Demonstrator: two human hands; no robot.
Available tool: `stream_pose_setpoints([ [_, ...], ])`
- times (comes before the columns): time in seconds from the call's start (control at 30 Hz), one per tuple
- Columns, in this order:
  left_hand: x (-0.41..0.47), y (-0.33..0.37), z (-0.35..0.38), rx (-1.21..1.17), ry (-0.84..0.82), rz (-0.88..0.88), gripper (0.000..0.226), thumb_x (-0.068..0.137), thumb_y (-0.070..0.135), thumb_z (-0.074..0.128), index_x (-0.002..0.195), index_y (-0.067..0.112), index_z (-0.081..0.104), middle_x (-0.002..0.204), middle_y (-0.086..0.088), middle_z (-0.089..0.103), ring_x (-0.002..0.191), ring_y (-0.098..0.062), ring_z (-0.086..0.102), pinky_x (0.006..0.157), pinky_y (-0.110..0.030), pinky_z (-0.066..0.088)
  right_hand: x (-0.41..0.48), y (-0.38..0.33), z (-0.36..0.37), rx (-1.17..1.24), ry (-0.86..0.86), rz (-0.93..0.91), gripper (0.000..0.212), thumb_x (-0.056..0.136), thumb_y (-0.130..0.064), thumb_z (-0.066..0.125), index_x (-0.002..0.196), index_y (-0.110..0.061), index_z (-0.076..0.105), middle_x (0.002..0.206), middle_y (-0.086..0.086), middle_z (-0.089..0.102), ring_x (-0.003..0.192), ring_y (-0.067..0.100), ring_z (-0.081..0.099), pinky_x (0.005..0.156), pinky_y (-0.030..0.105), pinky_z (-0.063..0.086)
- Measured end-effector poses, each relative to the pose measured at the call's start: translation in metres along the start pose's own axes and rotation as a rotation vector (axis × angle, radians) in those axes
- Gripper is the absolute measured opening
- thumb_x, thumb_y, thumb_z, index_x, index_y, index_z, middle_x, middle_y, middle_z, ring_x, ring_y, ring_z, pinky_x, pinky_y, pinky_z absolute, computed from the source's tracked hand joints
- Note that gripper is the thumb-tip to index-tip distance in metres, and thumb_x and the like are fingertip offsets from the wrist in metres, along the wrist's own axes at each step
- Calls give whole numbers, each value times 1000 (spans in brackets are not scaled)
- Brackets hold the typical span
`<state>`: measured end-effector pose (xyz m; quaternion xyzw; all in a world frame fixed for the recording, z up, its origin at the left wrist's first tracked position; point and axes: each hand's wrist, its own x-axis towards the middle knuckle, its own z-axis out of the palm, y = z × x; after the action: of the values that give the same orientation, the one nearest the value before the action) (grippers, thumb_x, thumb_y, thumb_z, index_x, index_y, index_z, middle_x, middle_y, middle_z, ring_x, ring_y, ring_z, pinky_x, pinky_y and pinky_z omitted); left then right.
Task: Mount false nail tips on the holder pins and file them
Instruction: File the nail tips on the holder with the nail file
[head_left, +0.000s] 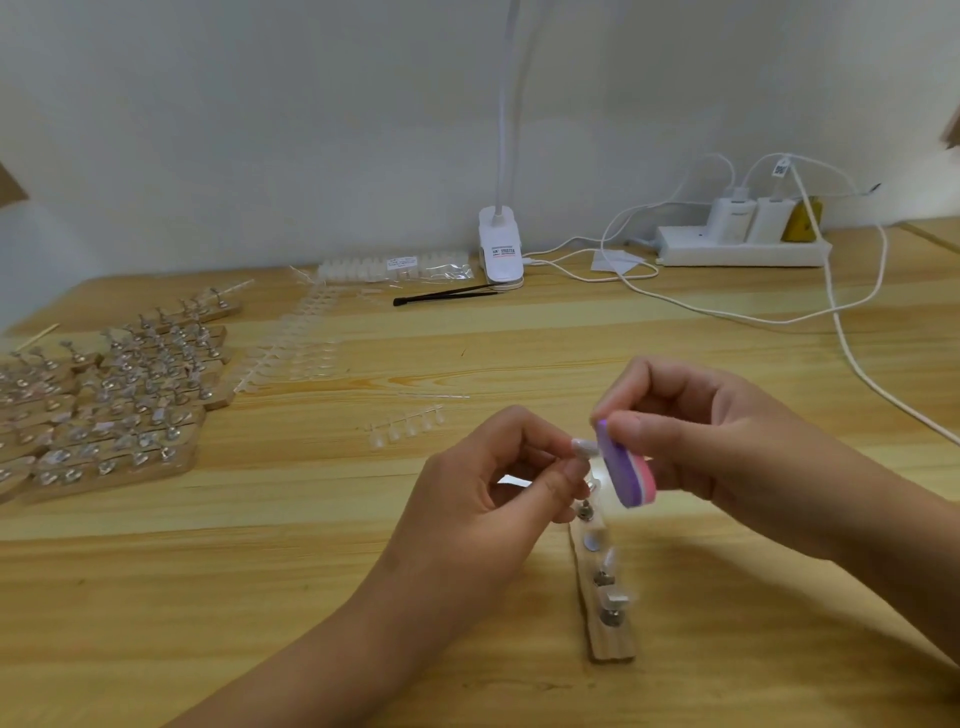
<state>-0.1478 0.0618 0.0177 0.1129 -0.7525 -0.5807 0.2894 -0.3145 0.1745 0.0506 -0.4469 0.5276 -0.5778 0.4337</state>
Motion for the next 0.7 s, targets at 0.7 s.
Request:
stream_pose_setpoints([
  [0.7, 1, 1, 3, -99, 60, -14, 9, 78, 38, 70, 76, 32, 64, 80, 1, 73, 77, -12, 70, 70, -21, 56, 5, 4, 5, 168, 237, -122, 14, 72, -27, 77, 83, -19, 73, 76, 2, 67, 71, 12, 69, 68, 23, 57],
])
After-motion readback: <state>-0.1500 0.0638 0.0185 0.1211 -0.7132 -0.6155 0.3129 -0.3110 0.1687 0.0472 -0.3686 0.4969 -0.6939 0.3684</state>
